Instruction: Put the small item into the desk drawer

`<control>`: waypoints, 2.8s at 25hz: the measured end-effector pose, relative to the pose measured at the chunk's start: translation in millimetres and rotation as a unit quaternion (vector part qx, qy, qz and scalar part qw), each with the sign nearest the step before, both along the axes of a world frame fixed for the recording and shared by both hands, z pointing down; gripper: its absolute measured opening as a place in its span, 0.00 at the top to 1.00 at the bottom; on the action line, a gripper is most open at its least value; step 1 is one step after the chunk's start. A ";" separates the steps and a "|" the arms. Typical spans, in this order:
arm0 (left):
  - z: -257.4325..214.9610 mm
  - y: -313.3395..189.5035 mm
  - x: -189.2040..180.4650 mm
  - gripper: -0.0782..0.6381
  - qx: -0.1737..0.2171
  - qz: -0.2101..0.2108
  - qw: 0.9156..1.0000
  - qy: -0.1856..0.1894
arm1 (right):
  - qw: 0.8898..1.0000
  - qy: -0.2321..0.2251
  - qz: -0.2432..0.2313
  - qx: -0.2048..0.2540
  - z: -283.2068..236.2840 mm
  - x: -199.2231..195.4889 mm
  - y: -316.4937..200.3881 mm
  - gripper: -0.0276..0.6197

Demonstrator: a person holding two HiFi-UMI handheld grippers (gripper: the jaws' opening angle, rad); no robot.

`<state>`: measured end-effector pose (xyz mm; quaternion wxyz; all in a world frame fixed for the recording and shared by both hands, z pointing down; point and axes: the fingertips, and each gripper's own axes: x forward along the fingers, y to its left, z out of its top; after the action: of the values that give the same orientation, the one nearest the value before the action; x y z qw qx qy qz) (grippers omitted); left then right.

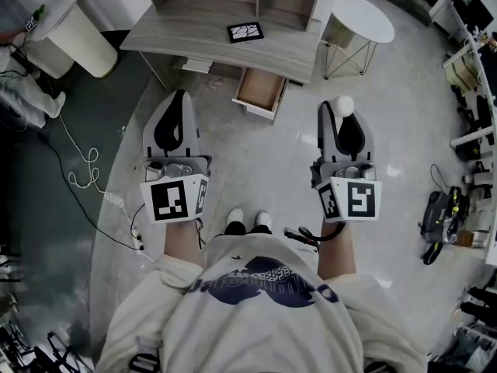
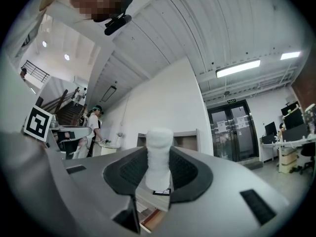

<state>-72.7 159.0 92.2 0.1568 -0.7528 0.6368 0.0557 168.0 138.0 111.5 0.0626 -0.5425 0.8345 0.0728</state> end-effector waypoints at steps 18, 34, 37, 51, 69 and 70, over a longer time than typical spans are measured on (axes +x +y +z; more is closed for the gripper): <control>6.3 1.4 27.4 0.88 -0.014 -0.034 0.999 -0.005 | 0.999 0.006 -0.039 -0.010 5.3 34.5 -4.3 0.76; 24.1 -92.3 -16.6 0.88 -0.021 -0.016 1.000 -0.005 | 0.999 0.014 -0.024 -0.021 27.9 -7.6 -86.6 0.76; 23.1 -129.3 -31.0 0.88 -0.017 0.000 1.000 -0.004 | 1.000 0.017 -0.012 -0.019 27.1 -23.6 -115.4 0.76; 36.9 -259.6 -77.3 0.88 -0.023 0.073 0.997 0.017 | 0.998 0.030 0.046 -0.032 34.6 -73.4 -215.7 0.76; 135.6 -320.7 -55.7 0.88 -0.132 0.043 0.990 0.008 | 0.989 0.075 -0.031 -0.126 127.1 -78.3 -308.3 0.76; 142.8 -321.7 -54.2 0.88 -0.141 0.040 0.989 0.008 | 0.987 0.080 -0.036 -0.133 135.7 -77.7 -313.3 0.76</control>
<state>-126.9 -162.7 235.0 0.0420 -0.7918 0.6089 -0.0224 90.3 -175.3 247.2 -0.0747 -0.5081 0.8581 0.0026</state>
